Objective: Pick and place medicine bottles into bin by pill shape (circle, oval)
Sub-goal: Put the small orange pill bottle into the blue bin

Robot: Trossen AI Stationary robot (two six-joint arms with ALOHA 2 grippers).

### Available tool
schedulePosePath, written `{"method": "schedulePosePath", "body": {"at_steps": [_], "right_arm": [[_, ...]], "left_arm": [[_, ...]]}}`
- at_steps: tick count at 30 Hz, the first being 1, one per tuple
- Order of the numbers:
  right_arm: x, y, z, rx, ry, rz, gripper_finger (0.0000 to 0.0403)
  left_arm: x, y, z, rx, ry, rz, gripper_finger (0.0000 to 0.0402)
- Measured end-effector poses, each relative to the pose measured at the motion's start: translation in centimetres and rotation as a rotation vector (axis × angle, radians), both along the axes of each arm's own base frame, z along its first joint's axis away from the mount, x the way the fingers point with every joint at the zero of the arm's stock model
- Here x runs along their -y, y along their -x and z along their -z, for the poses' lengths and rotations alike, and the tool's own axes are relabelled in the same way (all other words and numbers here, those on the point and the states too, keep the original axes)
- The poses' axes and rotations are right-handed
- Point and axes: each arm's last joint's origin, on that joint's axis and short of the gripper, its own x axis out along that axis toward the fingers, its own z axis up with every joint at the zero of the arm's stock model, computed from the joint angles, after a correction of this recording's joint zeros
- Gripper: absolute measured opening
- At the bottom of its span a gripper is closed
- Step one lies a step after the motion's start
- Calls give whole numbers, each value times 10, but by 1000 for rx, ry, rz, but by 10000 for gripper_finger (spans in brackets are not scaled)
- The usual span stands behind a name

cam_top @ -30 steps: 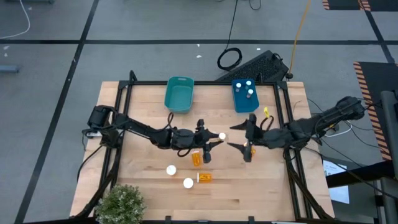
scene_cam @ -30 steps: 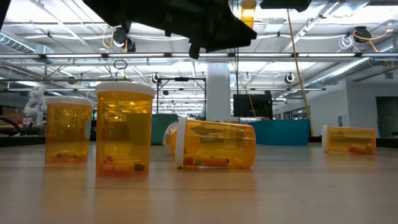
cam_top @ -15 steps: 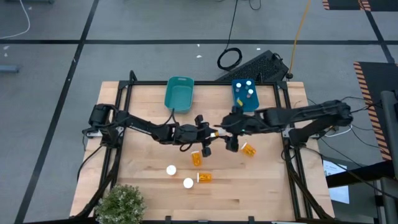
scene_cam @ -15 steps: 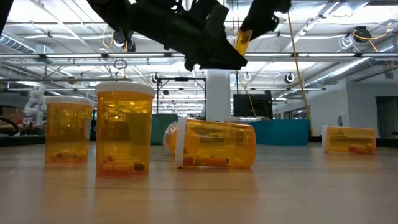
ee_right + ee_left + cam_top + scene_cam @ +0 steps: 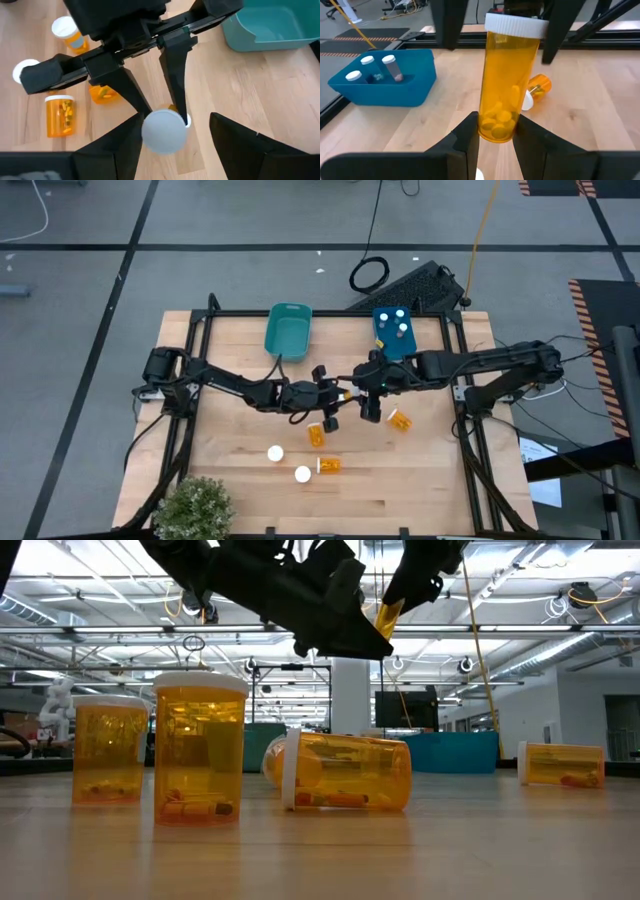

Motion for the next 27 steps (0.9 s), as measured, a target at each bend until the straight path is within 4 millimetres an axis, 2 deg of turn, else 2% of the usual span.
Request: {"method": "schedulePosePath", "body": {"at_steps": [14, 20, 23, 27], "right_arm": [[-1, 0, 0, -7, -17, -19, 121], [-1, 0, 0, -6, -16, -19, 114], [-1, 1, 0, -7, -13, -24, 121], [-1, 1, 0, -9, 0, -38, 120]], "left_arm": [[0, 0, 0, -2, 5, -18, 104], [0, 0, 0, 8, 13, -20, 108], [2, 0, 0, 8, 21, -18, 134], [4, 0, 0, 13, 36, -19, 195]]}}
